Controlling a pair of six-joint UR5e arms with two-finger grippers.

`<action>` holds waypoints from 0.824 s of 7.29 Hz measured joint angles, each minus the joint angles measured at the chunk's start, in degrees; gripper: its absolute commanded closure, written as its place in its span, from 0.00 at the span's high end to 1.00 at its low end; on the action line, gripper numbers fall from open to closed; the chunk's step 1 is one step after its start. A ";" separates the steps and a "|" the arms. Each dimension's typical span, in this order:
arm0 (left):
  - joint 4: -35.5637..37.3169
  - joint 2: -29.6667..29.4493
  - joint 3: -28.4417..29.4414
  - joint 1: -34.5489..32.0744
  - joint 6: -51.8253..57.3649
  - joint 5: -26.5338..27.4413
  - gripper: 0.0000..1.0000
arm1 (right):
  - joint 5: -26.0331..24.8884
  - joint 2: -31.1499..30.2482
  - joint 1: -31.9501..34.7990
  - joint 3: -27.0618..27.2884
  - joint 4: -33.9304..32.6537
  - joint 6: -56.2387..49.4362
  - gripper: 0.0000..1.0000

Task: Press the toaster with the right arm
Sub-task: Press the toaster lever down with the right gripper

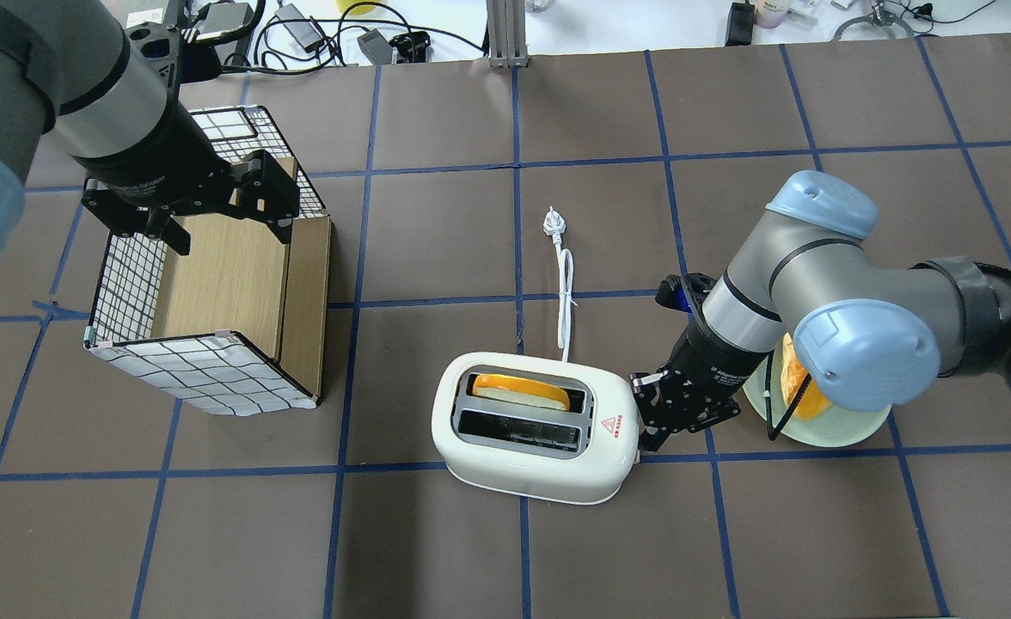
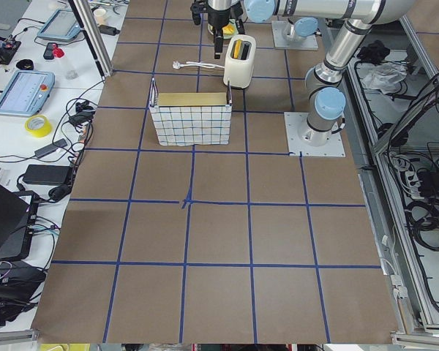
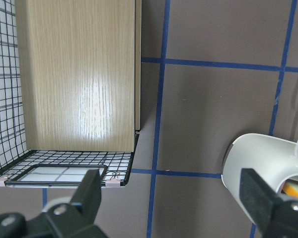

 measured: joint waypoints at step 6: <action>0.00 0.00 0.00 0.00 0.00 0.00 1.00 | -2.43 -0.20 -0.29 -1.54 -0.90 2.82 0.00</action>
